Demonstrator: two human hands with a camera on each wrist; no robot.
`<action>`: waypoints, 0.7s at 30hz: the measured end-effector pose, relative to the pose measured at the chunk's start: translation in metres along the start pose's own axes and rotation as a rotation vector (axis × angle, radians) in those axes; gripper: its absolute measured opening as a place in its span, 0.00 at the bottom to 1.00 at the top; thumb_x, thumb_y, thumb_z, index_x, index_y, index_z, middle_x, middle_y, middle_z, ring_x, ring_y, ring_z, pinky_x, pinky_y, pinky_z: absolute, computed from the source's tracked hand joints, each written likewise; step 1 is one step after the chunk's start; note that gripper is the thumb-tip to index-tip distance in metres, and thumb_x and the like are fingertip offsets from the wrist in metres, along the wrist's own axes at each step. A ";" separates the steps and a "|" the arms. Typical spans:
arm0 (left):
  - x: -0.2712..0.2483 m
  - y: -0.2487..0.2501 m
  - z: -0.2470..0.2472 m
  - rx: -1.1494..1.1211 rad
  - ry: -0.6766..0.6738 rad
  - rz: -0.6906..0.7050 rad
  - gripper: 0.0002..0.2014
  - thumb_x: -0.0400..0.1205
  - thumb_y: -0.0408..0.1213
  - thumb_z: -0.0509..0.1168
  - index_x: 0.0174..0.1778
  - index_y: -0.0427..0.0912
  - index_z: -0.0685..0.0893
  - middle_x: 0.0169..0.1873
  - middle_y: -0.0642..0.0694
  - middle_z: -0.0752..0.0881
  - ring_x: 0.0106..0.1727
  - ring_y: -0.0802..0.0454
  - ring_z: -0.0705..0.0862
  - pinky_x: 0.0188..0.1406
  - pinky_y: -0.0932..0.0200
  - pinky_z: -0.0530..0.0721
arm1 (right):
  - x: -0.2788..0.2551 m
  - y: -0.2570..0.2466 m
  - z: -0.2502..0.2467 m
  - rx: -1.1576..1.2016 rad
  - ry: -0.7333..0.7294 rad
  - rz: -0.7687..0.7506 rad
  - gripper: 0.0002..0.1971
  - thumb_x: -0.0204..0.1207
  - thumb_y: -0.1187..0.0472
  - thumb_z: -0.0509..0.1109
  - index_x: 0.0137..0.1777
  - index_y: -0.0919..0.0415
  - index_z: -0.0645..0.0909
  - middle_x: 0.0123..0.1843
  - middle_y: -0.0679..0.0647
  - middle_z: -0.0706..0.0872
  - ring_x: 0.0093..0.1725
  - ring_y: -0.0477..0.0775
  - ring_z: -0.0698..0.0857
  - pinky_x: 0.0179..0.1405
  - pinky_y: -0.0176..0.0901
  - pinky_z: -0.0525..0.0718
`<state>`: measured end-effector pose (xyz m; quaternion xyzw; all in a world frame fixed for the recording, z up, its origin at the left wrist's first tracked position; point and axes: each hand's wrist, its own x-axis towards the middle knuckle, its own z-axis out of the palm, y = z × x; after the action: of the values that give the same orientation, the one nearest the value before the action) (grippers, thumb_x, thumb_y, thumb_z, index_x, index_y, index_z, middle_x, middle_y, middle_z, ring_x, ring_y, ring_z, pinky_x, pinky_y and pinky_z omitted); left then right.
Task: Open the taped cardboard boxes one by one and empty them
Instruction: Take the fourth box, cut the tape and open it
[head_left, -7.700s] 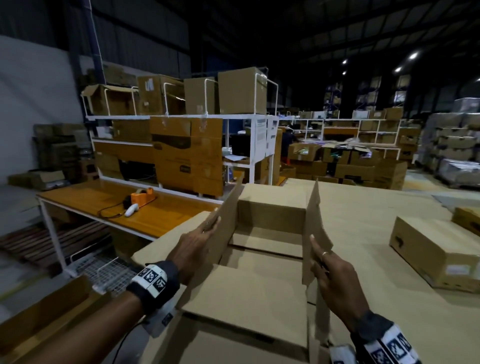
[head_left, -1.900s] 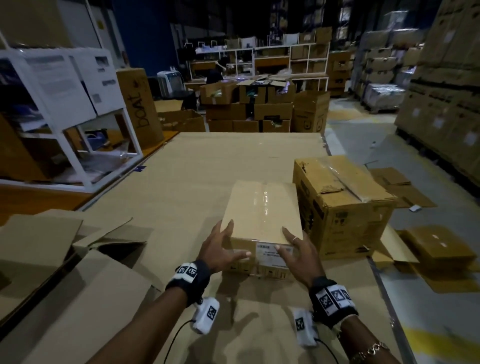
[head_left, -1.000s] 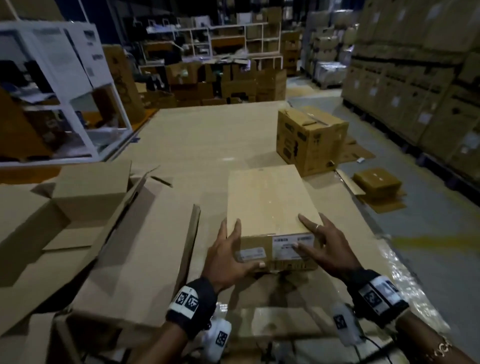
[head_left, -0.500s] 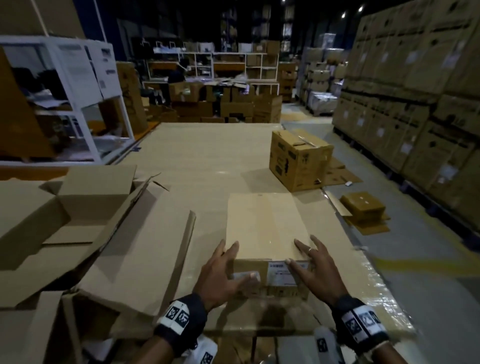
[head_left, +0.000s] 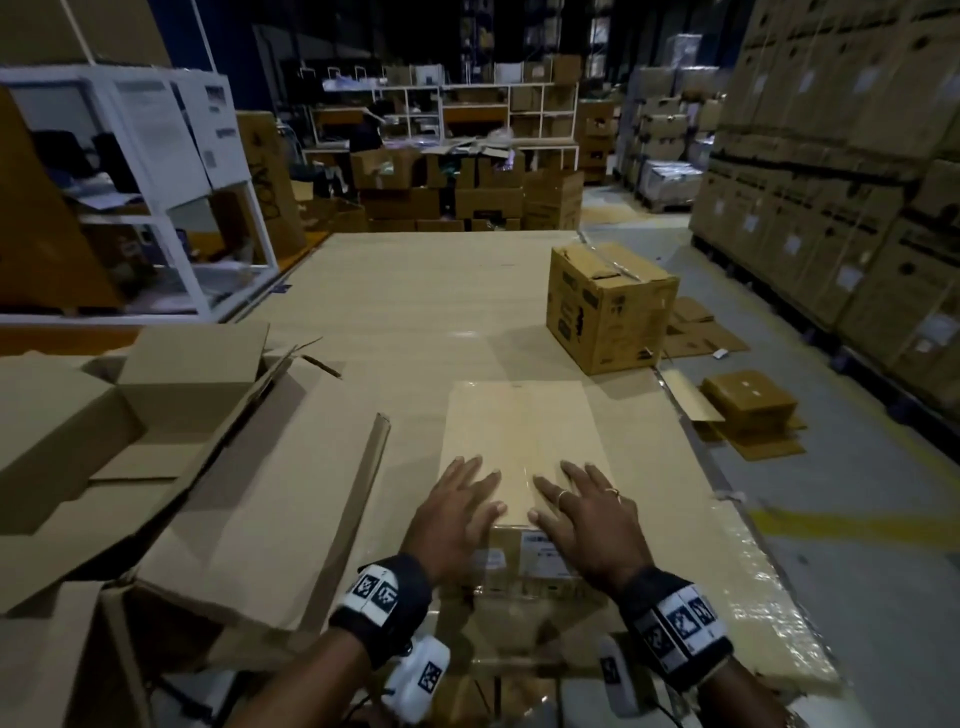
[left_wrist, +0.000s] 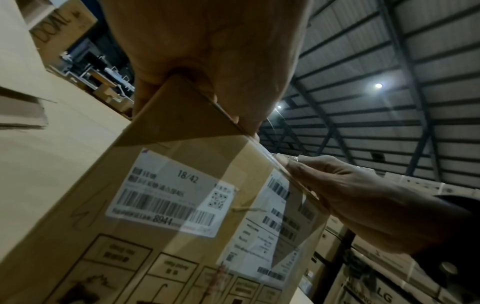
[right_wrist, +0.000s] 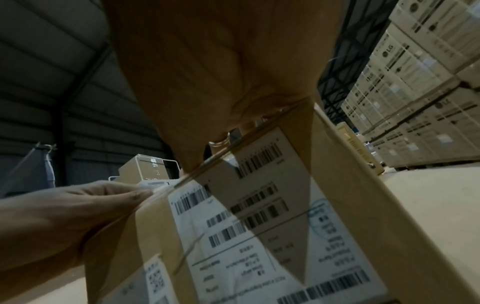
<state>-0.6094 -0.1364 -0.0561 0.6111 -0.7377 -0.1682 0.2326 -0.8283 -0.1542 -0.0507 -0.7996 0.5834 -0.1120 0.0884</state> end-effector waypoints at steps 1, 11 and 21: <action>0.001 -0.001 0.000 -0.036 -0.004 0.000 0.24 0.89 0.51 0.59 0.83 0.57 0.69 0.87 0.55 0.58 0.88 0.55 0.50 0.85 0.49 0.56 | 0.001 0.001 0.000 0.006 -0.006 -0.002 0.30 0.82 0.30 0.51 0.84 0.32 0.60 0.89 0.44 0.54 0.88 0.54 0.50 0.79 0.66 0.63; 0.024 -0.021 -0.028 -0.163 0.020 -0.219 0.44 0.68 0.68 0.76 0.80 0.59 0.75 0.86 0.47 0.60 0.84 0.44 0.64 0.79 0.45 0.70 | 0.030 0.043 -0.016 0.323 -0.036 0.099 0.34 0.75 0.34 0.70 0.81 0.41 0.70 0.88 0.57 0.57 0.85 0.59 0.59 0.83 0.57 0.63; 0.023 -0.026 -0.031 -0.235 -0.053 -0.188 0.64 0.52 0.78 0.76 0.85 0.58 0.66 0.80 0.50 0.74 0.79 0.48 0.73 0.76 0.48 0.75 | 0.032 0.052 -0.019 0.612 0.005 0.157 0.41 0.61 0.37 0.83 0.76 0.44 0.77 0.77 0.47 0.79 0.74 0.50 0.77 0.72 0.44 0.77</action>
<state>-0.5746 -0.1628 -0.0408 0.6414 -0.6583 -0.2903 0.2664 -0.8717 -0.2009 -0.0438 -0.6882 0.5827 -0.2770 0.3317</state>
